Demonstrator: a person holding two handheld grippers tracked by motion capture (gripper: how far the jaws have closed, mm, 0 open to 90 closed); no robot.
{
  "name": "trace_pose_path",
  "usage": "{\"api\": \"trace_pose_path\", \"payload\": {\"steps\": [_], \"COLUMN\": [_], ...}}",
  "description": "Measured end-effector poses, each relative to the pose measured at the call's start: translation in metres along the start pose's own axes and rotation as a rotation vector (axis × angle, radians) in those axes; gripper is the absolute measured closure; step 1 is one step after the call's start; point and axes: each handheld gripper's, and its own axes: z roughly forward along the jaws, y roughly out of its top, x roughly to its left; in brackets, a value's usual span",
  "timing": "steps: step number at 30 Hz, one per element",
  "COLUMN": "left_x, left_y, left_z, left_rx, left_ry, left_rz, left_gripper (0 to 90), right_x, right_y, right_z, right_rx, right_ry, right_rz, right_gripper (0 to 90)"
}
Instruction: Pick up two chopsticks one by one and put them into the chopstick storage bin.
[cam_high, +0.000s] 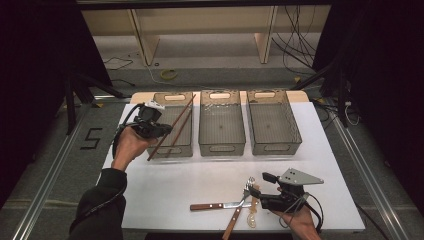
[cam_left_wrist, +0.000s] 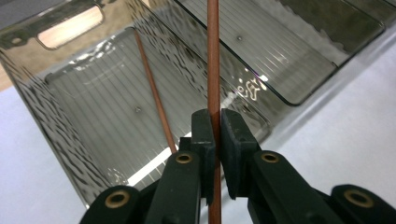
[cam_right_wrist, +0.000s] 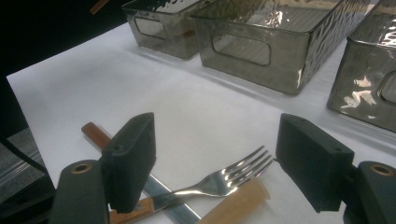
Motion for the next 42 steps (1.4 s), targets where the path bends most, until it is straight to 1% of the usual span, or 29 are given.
{"api": "trace_pose_path", "payload": {"steps": [2,4,7,8,9,12,19,21,24,26,35,38,42], "left_x": [0.003,0.007,0.014,0.017,0.019,0.023,0.032,0.035,0.039,0.041,0.056,0.058,0.06], "left_y": [0.003,0.007,0.011,0.013,0.014,0.017,0.023,0.025,0.026,0.028,0.024,0.022,0.017], "left_z": [0.001,0.002,0.005,0.007,0.009,0.013,0.016,0.019,0.023,0.026,0.038,0.04,0.042], "left_rx": [-0.01,-0.013,-0.011,-0.011,-0.003,0.001,-0.018,-0.016,-0.019,-0.014,-0.017,-0.019,-0.018], "left_ry": [0.008,0.017,0.021,0.02,0.023,0.033,0.042,0.045,0.046,0.053,0.064,0.066,0.057], "left_rz": [-0.013,-0.014,-0.019,-0.028,-0.03,-0.028,-0.054,-0.051,-0.067,-0.065,-0.111,-0.126,-0.14], "left_gripper": [83.9,83.9,83.9,83.9,83.8,83.9,83.8,83.8,83.8,83.8,83.8,83.8,83.7], "right_x": [0.0,0.0,0.0,0.0,0.0,0.0,0.0,0.0,0.0,0.0,0.0,0.0,0.0], "right_y": [0.0,0.0,0.0,0.0,0.0,0.0,0.0,0.0,0.0,0.0,0.0,0.0,0.0], "right_z": [0.0,0.0,0.0,0.0,0.001,0.0,0.001,0.001,0.001,0.001,0.001,0.001,0.001], "right_rx": [0.0,0.0,0.0,0.0,0.001,0.0,0.002,0.002,0.001,0.002,0.003,0.003,0.003], "right_ry": [0.0,0.002,0.003,0.004,0.004,0.005,0.007,0.008,0.007,0.009,0.013,0.013,0.013], "right_rz": [0.0,0.0,-0.001,-0.002,-0.003,-0.002,0.0,-0.002,-0.001,0.001,0.0,0.0,0.0], "right_gripper": [29.6,29.6,29.6,29.6,29.6,29.6,29.6,29.6,29.6,29.5,29.5,29.5,29.5]}}
